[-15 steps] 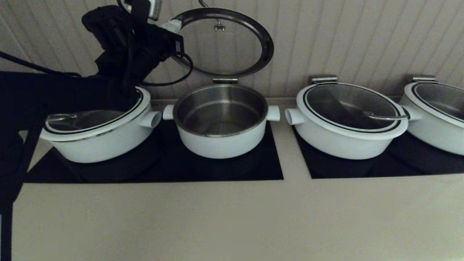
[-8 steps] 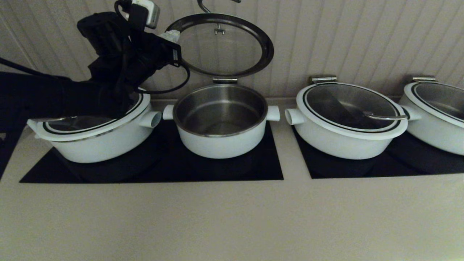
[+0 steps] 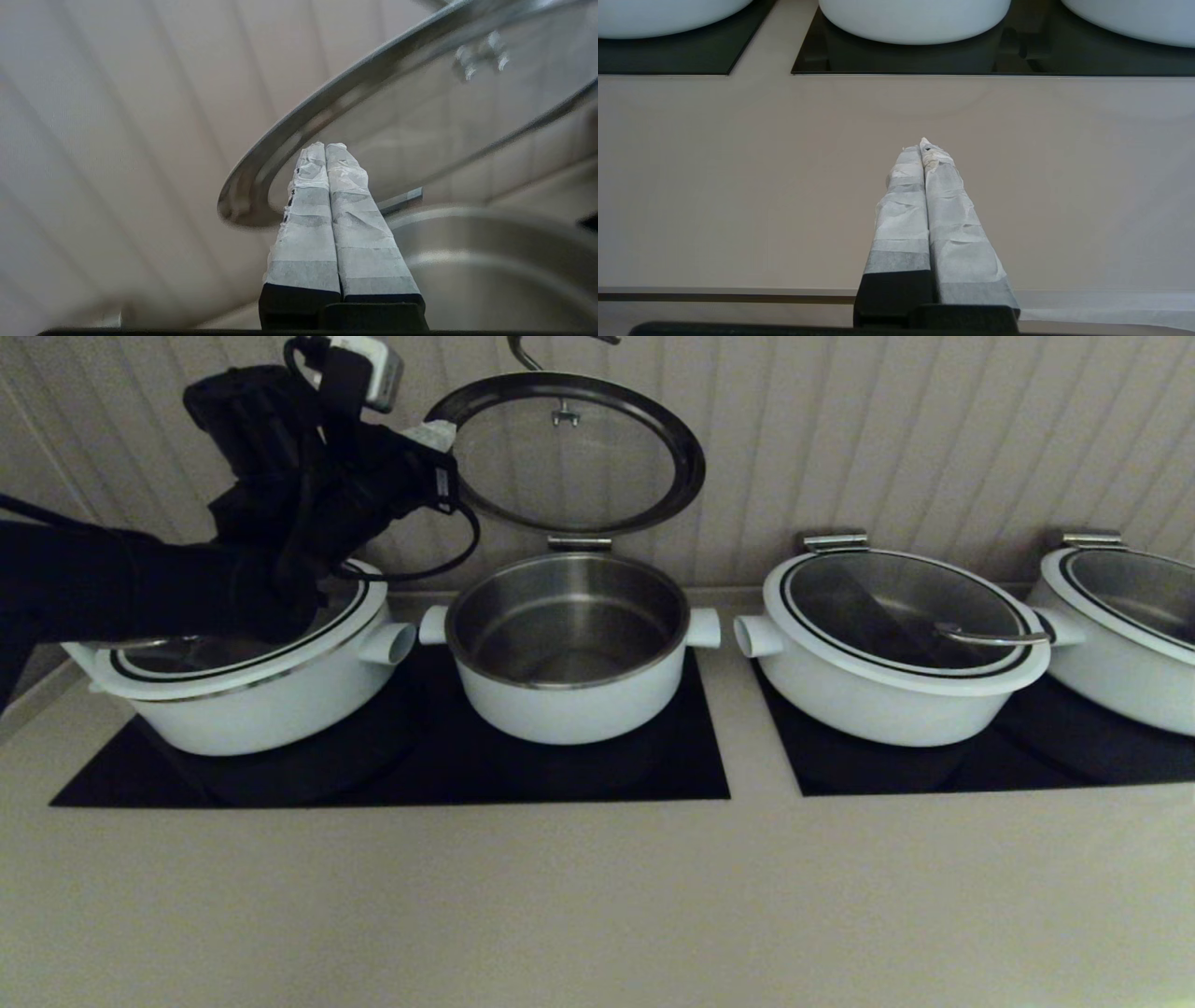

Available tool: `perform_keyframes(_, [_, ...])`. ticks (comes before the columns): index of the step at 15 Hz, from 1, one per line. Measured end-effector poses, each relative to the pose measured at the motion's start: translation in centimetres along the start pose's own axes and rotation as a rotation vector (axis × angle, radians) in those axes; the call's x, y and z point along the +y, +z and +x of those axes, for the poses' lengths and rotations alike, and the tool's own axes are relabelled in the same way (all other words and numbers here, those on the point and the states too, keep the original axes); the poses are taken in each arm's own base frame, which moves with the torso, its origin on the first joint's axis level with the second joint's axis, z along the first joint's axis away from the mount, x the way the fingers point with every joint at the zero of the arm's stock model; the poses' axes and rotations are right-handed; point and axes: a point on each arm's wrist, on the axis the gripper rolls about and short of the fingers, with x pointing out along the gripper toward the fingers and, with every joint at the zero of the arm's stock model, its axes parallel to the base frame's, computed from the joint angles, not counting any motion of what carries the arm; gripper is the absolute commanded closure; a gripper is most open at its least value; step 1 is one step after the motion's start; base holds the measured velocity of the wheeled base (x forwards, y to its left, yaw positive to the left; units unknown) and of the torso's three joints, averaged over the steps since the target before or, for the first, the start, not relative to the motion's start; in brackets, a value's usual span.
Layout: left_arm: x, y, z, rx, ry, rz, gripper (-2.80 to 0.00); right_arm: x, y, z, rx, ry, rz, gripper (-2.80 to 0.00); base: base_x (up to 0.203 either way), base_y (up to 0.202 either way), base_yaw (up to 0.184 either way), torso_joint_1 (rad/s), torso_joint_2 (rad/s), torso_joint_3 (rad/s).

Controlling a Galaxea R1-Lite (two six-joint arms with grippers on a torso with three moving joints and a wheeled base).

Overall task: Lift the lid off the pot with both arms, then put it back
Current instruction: Close the pot lid

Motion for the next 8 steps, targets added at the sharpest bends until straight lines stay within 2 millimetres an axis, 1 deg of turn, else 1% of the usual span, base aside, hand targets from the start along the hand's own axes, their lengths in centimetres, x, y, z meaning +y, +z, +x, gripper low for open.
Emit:
perform_keyframes(4, [0.9,-0.4,-1.2,0.045,0.015,0.007,0.00,0.0,0.0,0.0,0.000,0.000,0.000,0.00,0.000,0.000,0.000,0.000,0.00,0.000])
perform_keyframes(8, [3.3,0.1,-1.9,0.065,0.055,0.031,0.00,0.0,0.0,0.0,0.000,0.000,0.000,0.00,0.000,0.000,0.000,0.000,0.00,0.000])
